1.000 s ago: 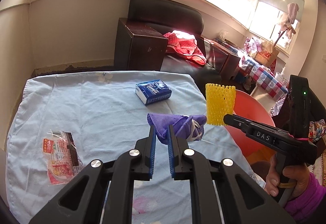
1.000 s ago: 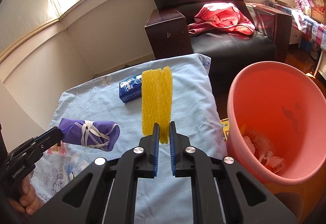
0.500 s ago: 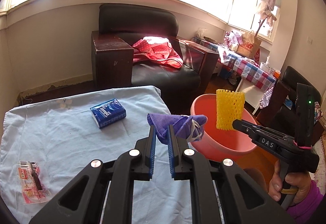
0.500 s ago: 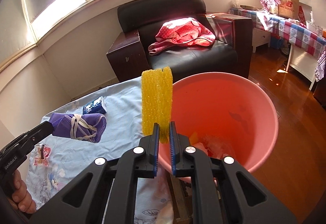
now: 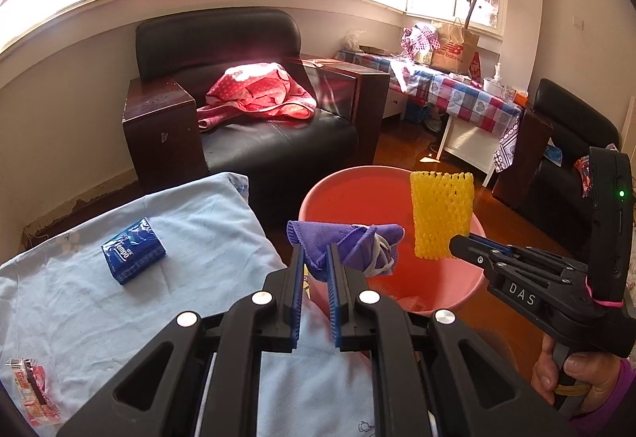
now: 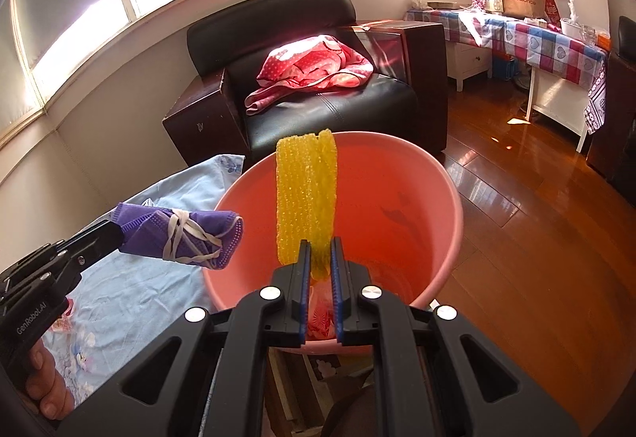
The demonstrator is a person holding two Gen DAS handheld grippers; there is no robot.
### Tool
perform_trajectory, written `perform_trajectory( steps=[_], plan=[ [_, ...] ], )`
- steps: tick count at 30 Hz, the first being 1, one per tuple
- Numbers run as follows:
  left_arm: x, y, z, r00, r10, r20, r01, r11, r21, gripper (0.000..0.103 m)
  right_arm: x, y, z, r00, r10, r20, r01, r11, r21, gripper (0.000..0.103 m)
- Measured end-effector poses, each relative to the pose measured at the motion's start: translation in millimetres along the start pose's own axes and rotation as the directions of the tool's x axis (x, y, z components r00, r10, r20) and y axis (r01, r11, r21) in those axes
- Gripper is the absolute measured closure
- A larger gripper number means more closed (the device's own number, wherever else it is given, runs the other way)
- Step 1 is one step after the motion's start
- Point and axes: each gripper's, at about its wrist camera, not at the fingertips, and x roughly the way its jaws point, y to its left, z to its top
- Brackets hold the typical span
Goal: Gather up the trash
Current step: 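Carry the purple mask and yellow net in both tools over the pink bucket, then open the left tool to drop the purple mask while the right tool holds the net, then open the right tool over the pink bucket to drop the yellow net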
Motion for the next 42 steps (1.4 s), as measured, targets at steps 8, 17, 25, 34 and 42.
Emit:
perform_trajectory(
  steps=[8,17,25,34,42],
  plan=[
    [29.4,-28.4,-2.4,0.999,0.004,-0.05,-0.001,0.998,0.064,0.092,5.7,-15.8,-2.2,1.0,-0.012,-0.008,0.012,1.0,0.027,0.093],
    [43.7,-33.8,-5.5,0.996,-0.018,-0.089,0.024,0.997,0.07,0.088,11.0,-22.3,-4.4,1.0,-0.028,-0.011,0.029,0.998,0.053,0.093],
    [39.4,-37.0,-6.9,0.996,-0.048,-0.068,0.053,0.997,0.063,0.061,16.2,-26.4,-4.2,0.999,-0.04,-0.033,0.042,0.996,0.078,0.093],
    [28.7,-31.7,-8.3,0.996,-0.07,-0.058,0.072,0.997,0.041,0.055,17.4,-23.6,-2.5,0.997,-0.067,-0.039,0.07,0.994,0.078,0.093],
    [18.4,-25.5,-12.9,0.996,-0.071,-0.053,0.073,0.997,0.026,0.053,16.2,-22.2,-4.5,0.996,-0.068,-0.05,0.072,0.993,0.089,0.093]
  ],
)
